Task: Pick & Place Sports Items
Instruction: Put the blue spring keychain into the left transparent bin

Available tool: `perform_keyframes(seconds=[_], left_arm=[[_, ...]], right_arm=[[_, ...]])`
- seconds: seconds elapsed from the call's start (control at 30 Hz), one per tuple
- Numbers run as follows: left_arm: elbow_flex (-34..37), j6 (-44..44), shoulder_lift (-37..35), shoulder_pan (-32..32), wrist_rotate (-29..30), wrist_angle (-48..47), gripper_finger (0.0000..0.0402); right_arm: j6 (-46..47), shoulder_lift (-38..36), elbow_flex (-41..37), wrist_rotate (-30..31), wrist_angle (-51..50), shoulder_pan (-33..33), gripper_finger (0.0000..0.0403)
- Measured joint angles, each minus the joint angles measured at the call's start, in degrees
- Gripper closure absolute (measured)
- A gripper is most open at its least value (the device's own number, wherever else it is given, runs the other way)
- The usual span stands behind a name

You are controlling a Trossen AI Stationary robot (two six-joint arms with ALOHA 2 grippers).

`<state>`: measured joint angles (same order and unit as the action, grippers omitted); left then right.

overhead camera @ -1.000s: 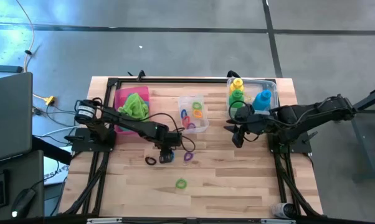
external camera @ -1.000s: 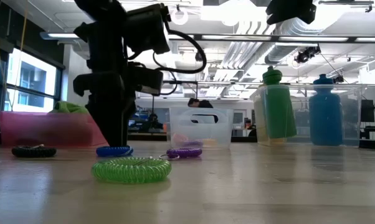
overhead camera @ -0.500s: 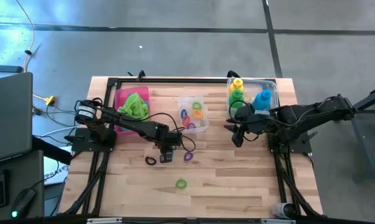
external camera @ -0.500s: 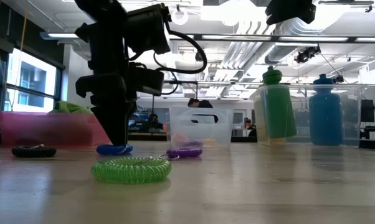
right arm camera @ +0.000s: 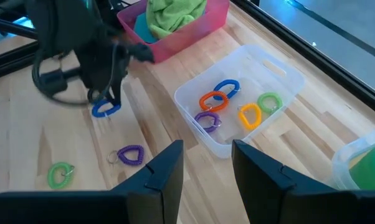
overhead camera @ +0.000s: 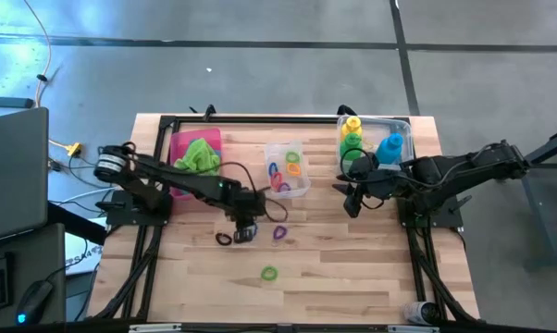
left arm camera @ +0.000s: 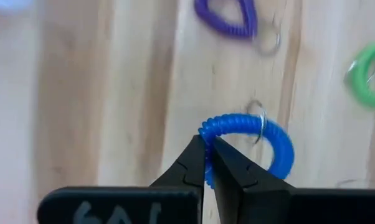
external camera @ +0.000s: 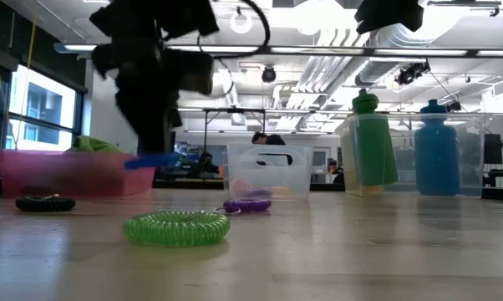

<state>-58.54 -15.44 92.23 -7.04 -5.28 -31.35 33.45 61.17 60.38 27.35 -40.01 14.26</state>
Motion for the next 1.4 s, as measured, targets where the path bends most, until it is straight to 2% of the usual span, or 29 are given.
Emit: perform_keyframes(seconds=[0.23, 0.47, 0.77, 1.13, 1.27, 1.4], left_arm=[[0.0, -1.1, -7.3, 3.5, 2.5, 2.8, 0.0392], [-0.1, -0.9, -9.5, 9.6, 5.2, 12.8, 0.0392], [-0.1, -0.9, -5.9, 16.0, 11.6, 23.8, 0.0392], [-0.1, 1.1, 0.0, 19.7, 11.6, 34.9, 0.0389], [-0.1, 1.3, 1.1, 20.3, 11.6, 35.8, 0.0369], [-0.1, 2.0, 1.4, 20.5, 11.4, 35.7, 0.0331]], right_arm=[[0.0, 0.0, 0.0, 1.2, 0.0, 0.0, 0.0275], [-0.2, 0.0, 0.0, 1.3, 0.3, 0.0, 0.0275], [-0.2, 0.0, 0.0, 1.3, 0.2, 0.0, 0.0275], [-0.6, 0.0, 0.0, 1.2, -0.7, 0.0, 0.0275], [-0.7, 0.0, 0.0, 1.1, -1.3, 0.0, 0.0275], [-0.7, 0.0, 0.0, 1.0, -2.0, 0.0, 0.0275]])
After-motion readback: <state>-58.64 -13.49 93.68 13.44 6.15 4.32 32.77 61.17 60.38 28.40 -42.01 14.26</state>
